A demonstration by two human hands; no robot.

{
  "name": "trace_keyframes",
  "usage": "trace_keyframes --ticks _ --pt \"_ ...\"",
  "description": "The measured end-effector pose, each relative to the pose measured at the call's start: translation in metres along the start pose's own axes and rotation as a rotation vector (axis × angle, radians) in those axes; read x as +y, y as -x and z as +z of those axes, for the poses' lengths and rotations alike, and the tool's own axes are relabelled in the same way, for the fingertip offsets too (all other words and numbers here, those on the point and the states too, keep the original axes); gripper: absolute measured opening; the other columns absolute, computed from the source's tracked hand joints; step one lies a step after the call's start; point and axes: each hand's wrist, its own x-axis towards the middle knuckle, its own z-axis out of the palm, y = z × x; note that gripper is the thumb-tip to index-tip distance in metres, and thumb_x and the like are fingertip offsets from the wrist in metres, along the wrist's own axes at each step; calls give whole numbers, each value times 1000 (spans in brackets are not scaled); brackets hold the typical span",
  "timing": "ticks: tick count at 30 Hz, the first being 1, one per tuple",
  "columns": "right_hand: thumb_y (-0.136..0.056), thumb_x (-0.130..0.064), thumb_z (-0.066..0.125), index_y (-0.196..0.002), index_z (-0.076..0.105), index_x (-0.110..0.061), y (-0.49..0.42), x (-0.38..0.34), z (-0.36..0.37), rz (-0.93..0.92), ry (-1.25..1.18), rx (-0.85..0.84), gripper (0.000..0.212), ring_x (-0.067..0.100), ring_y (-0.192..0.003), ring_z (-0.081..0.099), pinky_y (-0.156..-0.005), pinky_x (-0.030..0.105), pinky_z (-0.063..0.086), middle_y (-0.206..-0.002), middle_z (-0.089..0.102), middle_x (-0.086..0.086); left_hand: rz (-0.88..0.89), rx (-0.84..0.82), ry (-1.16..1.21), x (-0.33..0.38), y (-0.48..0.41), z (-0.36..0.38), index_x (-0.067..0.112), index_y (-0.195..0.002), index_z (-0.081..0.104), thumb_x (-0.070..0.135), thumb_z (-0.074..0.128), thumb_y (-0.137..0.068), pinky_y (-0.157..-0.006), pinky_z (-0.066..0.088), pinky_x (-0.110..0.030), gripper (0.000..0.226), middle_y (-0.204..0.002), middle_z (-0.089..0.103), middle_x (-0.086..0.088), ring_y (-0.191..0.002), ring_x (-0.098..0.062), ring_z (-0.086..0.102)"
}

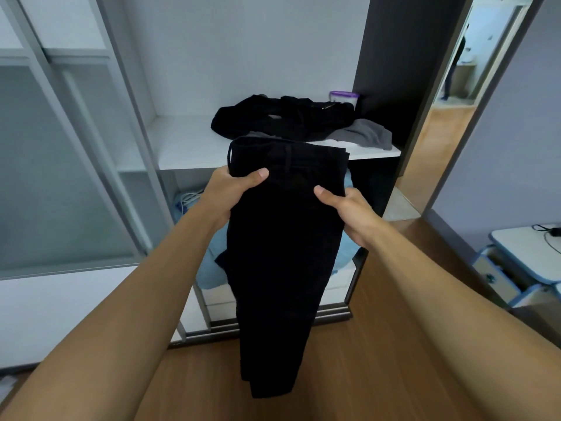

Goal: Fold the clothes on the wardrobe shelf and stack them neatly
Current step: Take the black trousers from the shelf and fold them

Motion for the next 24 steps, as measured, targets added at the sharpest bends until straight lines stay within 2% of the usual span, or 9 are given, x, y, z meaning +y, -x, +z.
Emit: trace_keyframes --ticks 3,5,7,9,11,14,16,21,24 --pt "-90 -29 70 -115 70 -11 1 -6 8 10 -95 -2 30 19 -105 72 -94 33 54 -111 76 4 -86 -133 -115 -16 14 -21 31 -114 67 56 89 -59 -96 52 -33 64 -115 74 5 -109 -15 70" --pt "-90 -29 70 -116 70 -12 0 -16 14 48 -131 23 30 20 -104 72 -88 32 57 -109 76 3 -200 -227 -179 -38 28 -29 28 -122 64 59 89 -56 -103 48 -34 78 -122 72 2 -115 -17 67" --pt "-90 -30 71 -114 71 -12 -1 -26 17 123 -158 75 29 22 -101 73 -80 33 59 -104 77 4 -225 -223 -254 -53 36 -26 22 -125 65 52 88 -66 -105 49 -37 70 -119 73 -1 -112 -19 68" --pt "-90 -34 71 -113 71 -14 -4 -34 18 217 -199 122 31 23 -94 75 -72 35 61 -102 78 5 -187 -79 -243 -56 36 -17 21 -114 70 35 82 -80 -101 53 -40 39 -109 76 -2 -104 -21 71" --pt "-91 -41 68 -115 72 -16 -6 -41 12 253 -263 79 35 23 -95 75 -70 36 62 -107 77 5 -168 19 -183 -50 34 -7 21 -105 71 25 76 -88 -95 56 -39 18 -104 77 -4 -99 -25 73" --pt "-87 -47 70 -121 72 -20 -6 -47 -4 196 -324 -80 44 24 -112 69 -84 36 60 -123 71 5 -145 84 -104 -37 33 4 17 -97 74 22 74 -89 -85 59 -37 9 -99 77 -8 -91 -25 74" --pt "-84 -47 74 -118 74 -21 -3 -39 -10 187 -314 -142 43 22 -115 67 -89 34 58 -126 70 4 -113 124 -33 -26 31 10 15 -95 73 20 74 -89 -81 60 -34 7 -96 78 -7 -87 -22 74" --pt "-85 -32 76 -106 75 -27 13 9 1 158 -244 -128 21 19 -106 71 -78 25 59 -116 74 4 -166 163 102 -7 26 11 11 -99 72 26 77 -87 -64 60 -27 20 -89 79 -4 -78 -18 76" --pt "-88 -28 73 -98 78 -25 12 7 7 85 -290 -53 11 22 -104 72 -80 29 59 -112 75 6 -205 88 69 -11 28 -8 12 -106 72 40 75 -85 -70 59 -27 35 -101 78 -5 -90 -20 75"
